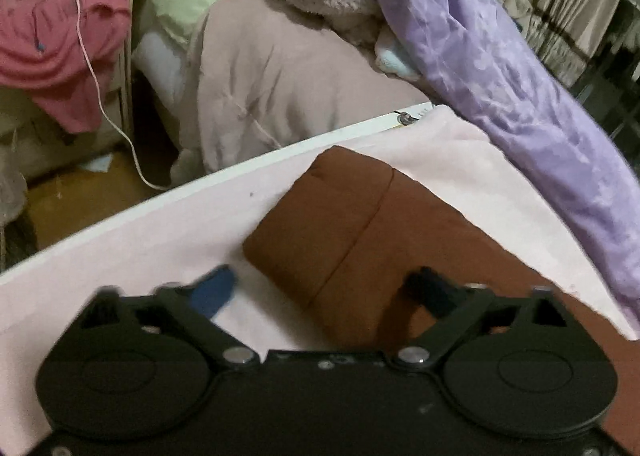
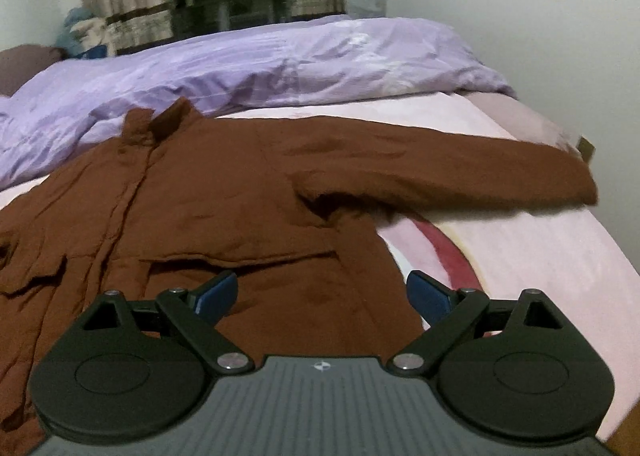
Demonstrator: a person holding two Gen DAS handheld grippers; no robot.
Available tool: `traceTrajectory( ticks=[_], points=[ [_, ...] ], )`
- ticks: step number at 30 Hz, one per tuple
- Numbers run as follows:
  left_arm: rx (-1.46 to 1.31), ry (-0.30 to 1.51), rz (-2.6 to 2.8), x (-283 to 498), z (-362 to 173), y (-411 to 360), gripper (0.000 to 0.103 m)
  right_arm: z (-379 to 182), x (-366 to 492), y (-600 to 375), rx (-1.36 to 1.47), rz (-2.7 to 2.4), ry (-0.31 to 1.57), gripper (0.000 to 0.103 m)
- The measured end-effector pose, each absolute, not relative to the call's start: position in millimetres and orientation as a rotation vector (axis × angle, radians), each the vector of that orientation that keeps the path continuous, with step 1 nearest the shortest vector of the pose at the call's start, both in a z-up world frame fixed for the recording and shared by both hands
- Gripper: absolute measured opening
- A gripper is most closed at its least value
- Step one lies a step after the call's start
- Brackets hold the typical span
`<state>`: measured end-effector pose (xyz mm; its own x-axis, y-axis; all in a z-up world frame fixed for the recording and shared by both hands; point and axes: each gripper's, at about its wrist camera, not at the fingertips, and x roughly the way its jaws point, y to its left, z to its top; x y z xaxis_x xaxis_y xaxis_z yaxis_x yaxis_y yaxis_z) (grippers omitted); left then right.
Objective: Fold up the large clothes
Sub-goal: 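Reach the left tool to the jacket sleeve cuff and close on it, then lift the held sleeve with the left tool and fold it across the jacket body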
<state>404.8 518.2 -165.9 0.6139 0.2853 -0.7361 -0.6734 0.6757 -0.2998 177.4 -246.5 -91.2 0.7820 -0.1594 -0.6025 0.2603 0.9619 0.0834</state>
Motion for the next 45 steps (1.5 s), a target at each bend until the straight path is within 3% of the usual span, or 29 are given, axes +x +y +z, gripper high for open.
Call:
traceTrajectory(
  ticks=[1,2,5,11,22,27,34,45],
  points=[
    [-0.582,0.717,0.595,411.0,-165.1,518.1,0.045,-91.8,180.9,-246.3,0.16,-0.221,0.631,0.103],
    [-0.58,0.721,0.574,406.2,-161.3,513.5,0.026,-92.7,182.4,-246.1,0.155,-0.218,0.629,0.103],
    [-0.596,0.713,0.565,401.9,-149.1,510.6,0.011,-93.1,188.8,-248.3,0.146,-0.2,0.627,0.103],
    [-0.54,0.609,0.468,411.6,-93.5,463.8,0.011,-86.3,212.3,-269.4,0.082,-0.216,0.63,0.103],
    [-0.286,0.485,0.2,438.0,-21.4,242.0,0.01,-69.8,258.0,-301.1,-0.009,-0.246,0.586,0.103],
    [-0.106,0.473,-0.033,436.0,-29.7,110.7,0.01,-91.8,265.1,-326.4,0.071,-0.228,0.626,0.103],
    [-0.11,0.506,-0.333,437.8,-51.9,-26.6,0.01,-101.5,260.5,-346.0,0.114,-0.235,0.641,0.102],
    [-0.076,0.548,-0.539,449.6,-90.8,-176.5,0.01,-118.0,260.7,-372.6,0.083,-0.358,0.699,0.102]
  ],
)
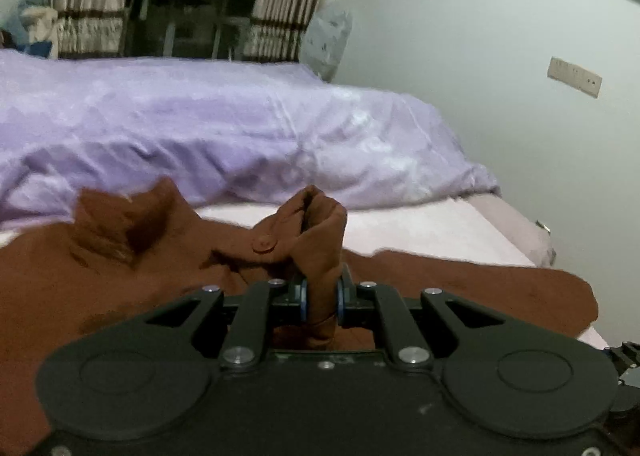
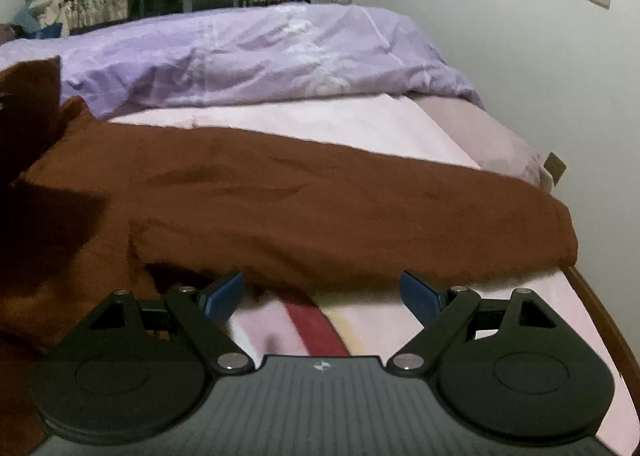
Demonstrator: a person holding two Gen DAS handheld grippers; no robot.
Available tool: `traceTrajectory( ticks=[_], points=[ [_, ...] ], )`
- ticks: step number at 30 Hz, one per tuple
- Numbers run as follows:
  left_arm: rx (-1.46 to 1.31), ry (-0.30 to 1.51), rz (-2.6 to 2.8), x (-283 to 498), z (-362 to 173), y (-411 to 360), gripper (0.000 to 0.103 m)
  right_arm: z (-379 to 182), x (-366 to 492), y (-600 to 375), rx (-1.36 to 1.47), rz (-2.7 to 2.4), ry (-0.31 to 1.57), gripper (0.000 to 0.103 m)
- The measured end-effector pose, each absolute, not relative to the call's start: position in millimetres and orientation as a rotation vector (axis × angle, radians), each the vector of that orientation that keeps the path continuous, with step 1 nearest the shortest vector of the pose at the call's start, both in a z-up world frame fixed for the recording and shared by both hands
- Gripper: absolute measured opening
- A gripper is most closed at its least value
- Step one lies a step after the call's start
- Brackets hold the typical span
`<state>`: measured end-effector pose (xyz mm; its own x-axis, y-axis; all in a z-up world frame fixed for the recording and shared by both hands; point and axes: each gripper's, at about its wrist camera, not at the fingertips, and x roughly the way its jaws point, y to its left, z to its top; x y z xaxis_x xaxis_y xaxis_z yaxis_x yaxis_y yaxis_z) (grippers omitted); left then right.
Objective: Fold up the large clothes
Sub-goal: 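Lift the held sleeve with the left tool and fold it across the jacket body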
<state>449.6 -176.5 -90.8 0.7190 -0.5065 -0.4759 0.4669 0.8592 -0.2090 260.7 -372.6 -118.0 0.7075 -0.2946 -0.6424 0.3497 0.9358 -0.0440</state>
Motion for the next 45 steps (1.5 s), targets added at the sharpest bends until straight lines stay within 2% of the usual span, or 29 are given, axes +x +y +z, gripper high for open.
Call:
traceTrajectory(
  ticks=[5,9,11,13,15,17,19,23,28,35,40,42,44,45],
  points=[
    [-0.083,0.645,-0.59,472.5,-127.0,-202.2,0.011,-131.8,265.7,-377.9,0.083,-0.364,0.751,0.102],
    [-0.053,0.761,-0.585,472.9,-180.9,-206.2,0.013,-140.0,269.8,-376.2,0.06,-0.37,0.794,0.102],
    [-0.007,0.7,-0.59,465.4,-193.0,-209.5,0.017,-141.2,269.9,-374.2,0.052,-0.368,0.801,0.102],
    [0.083,0.662,-0.581,458.0,-193.5,-222.5,0.017,-140.6,269.5,-372.5,0.044,-0.366,0.803,0.102],
    [0.144,0.657,-0.591,455.4,-189.7,-234.3,0.028,-139.5,269.0,-372.1,0.05,-0.364,0.808,0.102],
    [0.157,0.654,-0.605,455.5,-183.5,-236.6,0.047,-138.1,270.2,-374.5,0.06,-0.357,0.807,0.102],
    [0.127,0.664,-0.624,452.7,-176.6,-233.0,0.062,-138.0,270.4,-375.6,0.058,-0.361,0.806,0.102],
    [0.098,0.698,-0.643,438.3,-156.4,-219.5,0.071,-139.1,270.0,-378.5,0.057,-0.383,0.818,0.102],
    [0.133,0.667,-0.614,392.6,-127.7,-165.5,0.075,-136.0,256.5,-400.6,0.111,-0.415,0.785,0.102],
    [0.111,0.666,-0.421,347.6,-117.8,-49.9,0.077,-148.5,234.5,-491.1,0.34,-0.625,0.695,0.102],
    [0.127,0.678,-0.24,322.7,-122.7,11.7,0.077,-174.8,203.4,-602.6,0.911,-0.58,0.541,0.103],
    [0.11,0.694,-0.198,316.3,-127.6,28.5,0.077,-180.4,196.7,-632.7,1.05,-0.558,0.43,0.103],
    [0.083,0.718,-0.168,310.7,-132.8,43.4,0.078,-180.7,204.9,-650.3,1.106,-0.543,0.405,0.103],
    [0.072,0.73,-0.156,309.3,-136.5,50.5,0.078,-179.5,211.9,-657.1,1.116,-0.535,0.397,0.098]
  ],
)
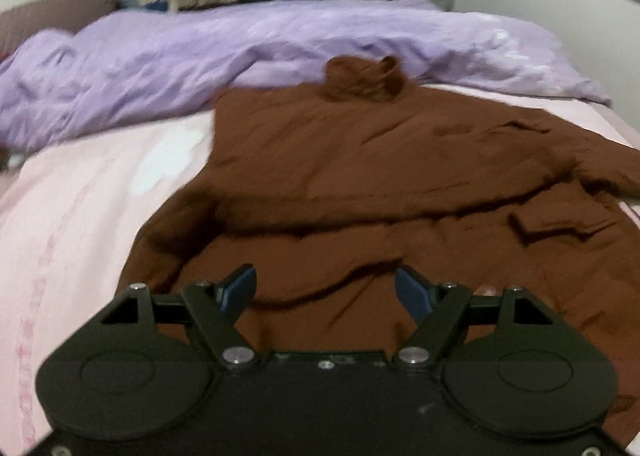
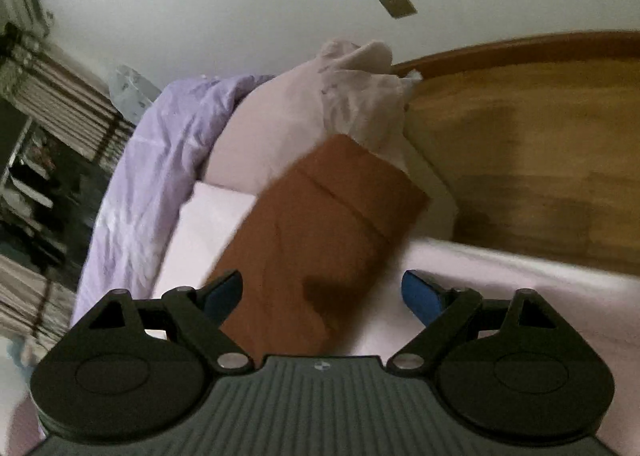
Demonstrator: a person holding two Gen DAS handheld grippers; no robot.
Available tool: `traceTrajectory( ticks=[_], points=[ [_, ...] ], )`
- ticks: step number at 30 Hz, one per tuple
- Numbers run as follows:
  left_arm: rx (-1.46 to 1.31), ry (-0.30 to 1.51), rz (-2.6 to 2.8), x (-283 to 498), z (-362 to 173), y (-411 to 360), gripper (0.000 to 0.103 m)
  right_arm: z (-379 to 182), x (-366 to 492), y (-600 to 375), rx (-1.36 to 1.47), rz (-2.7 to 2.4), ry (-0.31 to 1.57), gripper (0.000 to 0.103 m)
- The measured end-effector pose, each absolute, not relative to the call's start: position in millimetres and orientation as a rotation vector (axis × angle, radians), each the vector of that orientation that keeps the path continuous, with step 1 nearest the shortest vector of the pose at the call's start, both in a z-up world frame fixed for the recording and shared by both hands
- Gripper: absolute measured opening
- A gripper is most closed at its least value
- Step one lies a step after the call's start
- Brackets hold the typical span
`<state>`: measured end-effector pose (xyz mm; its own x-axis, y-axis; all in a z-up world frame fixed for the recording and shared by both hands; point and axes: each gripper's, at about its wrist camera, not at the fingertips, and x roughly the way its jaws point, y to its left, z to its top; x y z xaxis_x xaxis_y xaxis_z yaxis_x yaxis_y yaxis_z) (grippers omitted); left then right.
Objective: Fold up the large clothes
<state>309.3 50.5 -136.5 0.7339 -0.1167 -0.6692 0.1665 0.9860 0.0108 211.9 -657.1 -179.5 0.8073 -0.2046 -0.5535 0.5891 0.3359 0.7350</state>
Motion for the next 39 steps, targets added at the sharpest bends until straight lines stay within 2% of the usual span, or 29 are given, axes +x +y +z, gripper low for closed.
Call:
traceTrajectory(
  ticks=[2,3,6,8,12,18,23,28,33,39],
  points=[
    [0.064,0.758,-0.116,309.7,-142.2,62.5,0.078,-175.1,225.2,-661.1,1.078,-0.572,0.421,0.039],
    [0.061,0.767,-0.096,311.7,-142.9,65.9,0.078,-173.6,236.2,-663.0,1.029,-0.613,0.471,0.004],
    [0.049,0.776,-0.048,316.9,-142.4,79.4,0.078,-164.8,242.1,-646.5,0.968,-0.585,0.471,0.003],
    [0.037,0.773,-0.019,323.5,-138.9,88.6,0.077,-137.1,245.1,-616.1,0.788,-0.586,0.438,0.003],
    [0.035,0.751,-0.031,340.4,-127.1,89.1,0.078,-81.4,255.2,-536.1,0.52,-0.519,0.363,0.003],
    [-0.009,0.74,-0.087,370.5,-117.7,70.5,0.078,-43.0,267.3,-374.5,0.129,-0.434,0.322,0.003],
    [0.041,0.736,-0.122,384.0,-120.1,50.5,0.078,-41.6,268.6,-270.0,0.123,-0.27,0.372,0.003],
    [0.056,0.781,-0.15,385.5,-135.0,47.2,0.078,-52.6,272.0,-170.1,-0.007,-0.242,0.409,0.004],
    [0.07,0.771,-0.127,375.0,-139.3,56.1,0.078,-61.8,275.6,-117.1,0.009,-0.177,0.463,0.003],
    [0.077,0.727,-0.1,361.1,-133.6,71.7,0.078,-44.2,280.4,-78.9,0.02,-0.113,0.375,0.003]
  ],
)
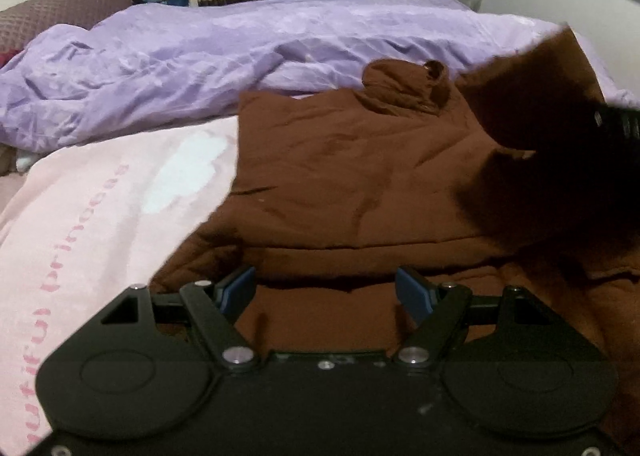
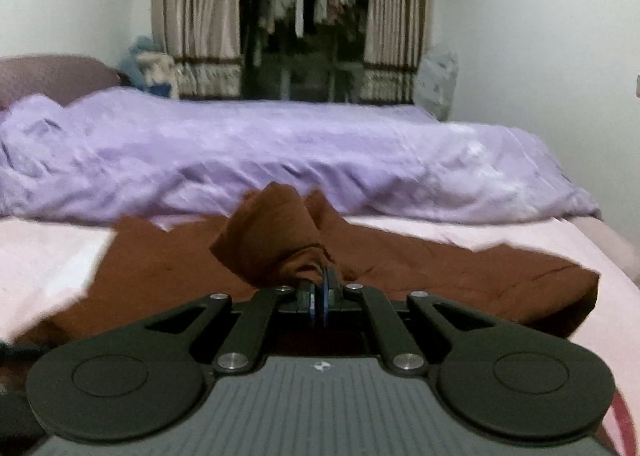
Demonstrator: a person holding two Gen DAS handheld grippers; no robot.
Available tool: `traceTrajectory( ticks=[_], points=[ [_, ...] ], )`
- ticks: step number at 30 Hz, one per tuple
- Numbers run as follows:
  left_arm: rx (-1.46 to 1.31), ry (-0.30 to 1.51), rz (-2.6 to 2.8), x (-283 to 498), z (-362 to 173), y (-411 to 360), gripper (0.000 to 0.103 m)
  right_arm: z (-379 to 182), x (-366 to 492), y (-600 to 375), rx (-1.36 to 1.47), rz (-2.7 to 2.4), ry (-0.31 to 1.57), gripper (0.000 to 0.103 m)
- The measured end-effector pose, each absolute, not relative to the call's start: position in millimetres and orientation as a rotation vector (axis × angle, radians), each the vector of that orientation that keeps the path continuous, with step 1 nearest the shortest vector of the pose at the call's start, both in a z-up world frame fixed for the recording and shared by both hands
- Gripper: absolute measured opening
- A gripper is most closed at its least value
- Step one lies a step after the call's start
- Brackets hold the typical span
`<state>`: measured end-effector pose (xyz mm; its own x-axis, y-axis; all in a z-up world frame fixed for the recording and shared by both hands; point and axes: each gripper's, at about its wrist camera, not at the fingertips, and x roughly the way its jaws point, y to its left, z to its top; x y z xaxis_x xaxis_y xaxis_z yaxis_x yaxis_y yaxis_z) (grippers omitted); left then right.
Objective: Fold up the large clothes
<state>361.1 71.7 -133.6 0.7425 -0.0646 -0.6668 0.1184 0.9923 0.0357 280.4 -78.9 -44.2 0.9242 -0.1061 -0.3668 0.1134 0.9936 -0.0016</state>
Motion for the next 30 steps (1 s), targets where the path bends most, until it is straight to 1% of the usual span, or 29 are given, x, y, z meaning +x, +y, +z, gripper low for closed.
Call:
traceTrajectory(
  ticks=[5,15,18,21,24,26,27,28,30],
  points=[
    [0.053,0.735,-0.105,360.7,-136.3,92.8,0.078,-25.0,286.6,-47.5,0.066,-0.092,0.321,0.003],
    [-0.008,0.759,-0.055,367.6,-145.4,146.4,0.078,-35.1,327.0,17.3,0.133,0.002,0.379,0.004],
    [-0.04,0.768,-0.063,369.6,-147.2,158.8,0.078,-55.9,343.1,23.9,0.125,0.005,0.441,0.004],
    [-0.01,0.776,-0.064,374.3,-154.0,156.7,0.078,-91.3,365.8,17.1,0.199,0.058,0.614,0.004],
    [0.037,0.798,-0.049,380.3,-163.7,147.2,0.078,-127.1,380.2,8.5,0.244,0.072,0.734,0.005],
    [0.076,0.794,-0.045,380.8,-166.0,140.2,0.078,-134.8,377.2,6.3,0.221,0.102,0.707,0.005],
    [0.094,0.791,-0.042,379.8,-166.5,136.9,0.078,-133.5,376.0,7.0,0.197,0.112,0.705,0.007],
    [0.107,0.789,-0.038,381.0,-167.2,134.9,0.079,-130.8,375.4,8.8,0.169,0.125,0.711,0.013],
    [0.11,0.788,-0.03,382.6,-168.1,132.9,0.079,-122.7,373.7,9.5,0.165,0.145,0.733,0.018]
  ],
)
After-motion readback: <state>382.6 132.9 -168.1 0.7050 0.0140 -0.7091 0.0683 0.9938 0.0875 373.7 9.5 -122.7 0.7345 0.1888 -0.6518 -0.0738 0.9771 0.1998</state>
